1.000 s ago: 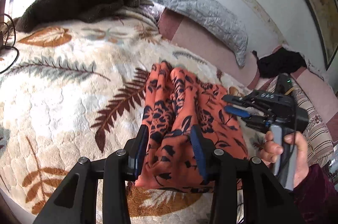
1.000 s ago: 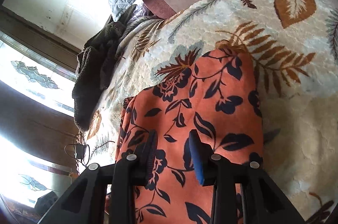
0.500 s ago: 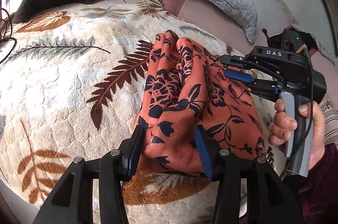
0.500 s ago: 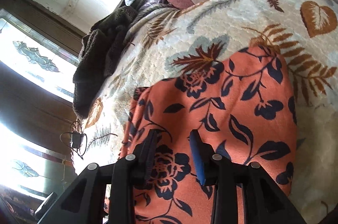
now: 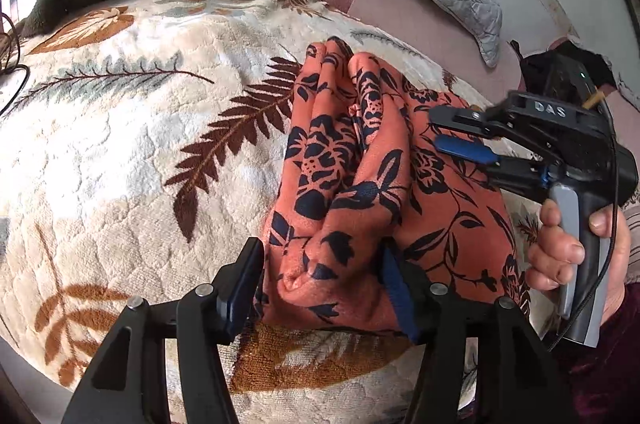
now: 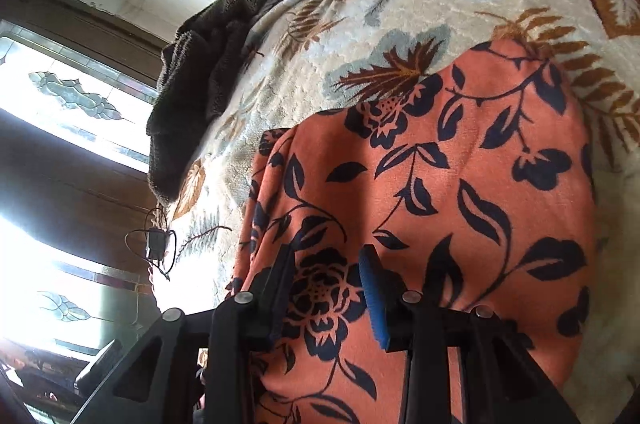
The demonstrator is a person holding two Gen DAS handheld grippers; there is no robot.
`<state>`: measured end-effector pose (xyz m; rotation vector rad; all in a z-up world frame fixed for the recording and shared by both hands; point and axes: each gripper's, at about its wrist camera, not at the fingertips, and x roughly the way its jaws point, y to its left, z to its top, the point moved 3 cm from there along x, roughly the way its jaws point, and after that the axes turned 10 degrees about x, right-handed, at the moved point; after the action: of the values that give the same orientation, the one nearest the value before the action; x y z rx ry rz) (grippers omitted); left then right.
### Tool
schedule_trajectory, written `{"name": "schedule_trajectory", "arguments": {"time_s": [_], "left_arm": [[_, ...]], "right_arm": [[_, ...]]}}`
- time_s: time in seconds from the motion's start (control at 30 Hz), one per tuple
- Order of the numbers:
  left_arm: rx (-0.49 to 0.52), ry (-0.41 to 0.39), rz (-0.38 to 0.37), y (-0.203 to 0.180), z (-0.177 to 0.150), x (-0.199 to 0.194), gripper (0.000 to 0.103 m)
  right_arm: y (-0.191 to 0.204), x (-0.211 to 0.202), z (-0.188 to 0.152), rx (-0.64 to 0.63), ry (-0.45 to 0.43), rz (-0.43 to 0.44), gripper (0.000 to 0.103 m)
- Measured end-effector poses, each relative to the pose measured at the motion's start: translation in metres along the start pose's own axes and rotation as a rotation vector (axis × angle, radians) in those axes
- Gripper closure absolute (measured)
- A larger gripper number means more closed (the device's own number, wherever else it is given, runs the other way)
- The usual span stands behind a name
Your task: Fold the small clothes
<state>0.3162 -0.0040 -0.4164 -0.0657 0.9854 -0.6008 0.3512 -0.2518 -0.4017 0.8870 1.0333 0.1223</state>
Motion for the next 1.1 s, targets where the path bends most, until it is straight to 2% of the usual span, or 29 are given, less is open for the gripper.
{"name": "schedule_trajectory", "arguments": {"time_s": [0.07,0.1,0.13,0.2,0.33,0.4,0.47,0.5,0.53,0.63,0.77,0.83,0.9,0.97,1.03,1.1], "left_arm": [[-0.035,-0.051,-0.018,0.005,0.003,-0.013,0.043],[-0.044,-0.079,-0.019,0.008,0.005,-0.020,0.043],[-0.046,-0.107,-0.008,0.010,0.007,-0.026,0.043],[-0.046,-0.137,0.015,0.012,0.011,-0.032,0.043],[-0.049,-0.086,0.011,0.010,0.015,-0.014,0.043],[-0.009,-0.020,0.050,0.002,0.012,0.003,0.042],[-0.003,0.008,0.062,0.000,0.009,0.010,0.039],[-0.008,0.014,0.070,0.002,0.009,0.010,0.034],[-0.016,0.024,0.069,0.005,0.008,0.009,0.033],[-0.040,0.024,0.054,0.010,0.010,-0.001,0.033],[-0.025,-0.071,0.084,0.008,0.031,-0.027,0.033],[-0.021,-0.088,0.093,0.008,0.044,-0.027,0.033],[-0.001,-0.052,0.116,0.006,0.053,-0.014,0.033],[0.029,0.033,0.144,0.004,0.053,0.010,0.033],[0.055,0.121,0.192,0.005,0.043,0.033,0.033],[0.024,0.119,0.179,0.010,0.037,0.032,0.033]], "right_arm": [[-0.002,-0.025,-0.004,-0.006,-0.022,0.033,0.061],[-0.005,-0.038,-0.007,-0.008,-0.037,0.043,0.045],[-0.009,-0.052,-0.010,-0.007,-0.058,0.045,0.038],[-0.017,-0.072,-0.019,-0.013,-0.083,0.041,0.038],[-0.039,-0.091,-0.045,-0.004,-0.105,0.036,0.038],[-0.055,-0.085,-0.058,0.012,-0.093,0.019,0.040],[-0.070,-0.076,-0.068,0.012,-0.102,0.003,0.051],[-0.074,-0.076,-0.070,0.015,-0.117,-0.003,0.062],[-0.077,-0.078,-0.068,0.027,-0.115,0.000,0.065],[-0.077,-0.089,-0.059,0.054,-0.091,0.033,0.063],[-0.064,-0.098,-0.046,0.020,-0.145,0.044,0.064],[-0.061,-0.088,-0.038,0.029,-0.160,0.039,0.064],[-0.063,-0.069,-0.034,0.050,-0.143,0.029,0.064],[-0.070,-0.051,-0.032,0.088,-0.115,0.027,0.065],[-0.073,-0.052,-0.031,0.101,-0.119,0.042,0.066],[-0.071,-0.059,-0.032,0.105,-0.107,0.047,0.066]]}}
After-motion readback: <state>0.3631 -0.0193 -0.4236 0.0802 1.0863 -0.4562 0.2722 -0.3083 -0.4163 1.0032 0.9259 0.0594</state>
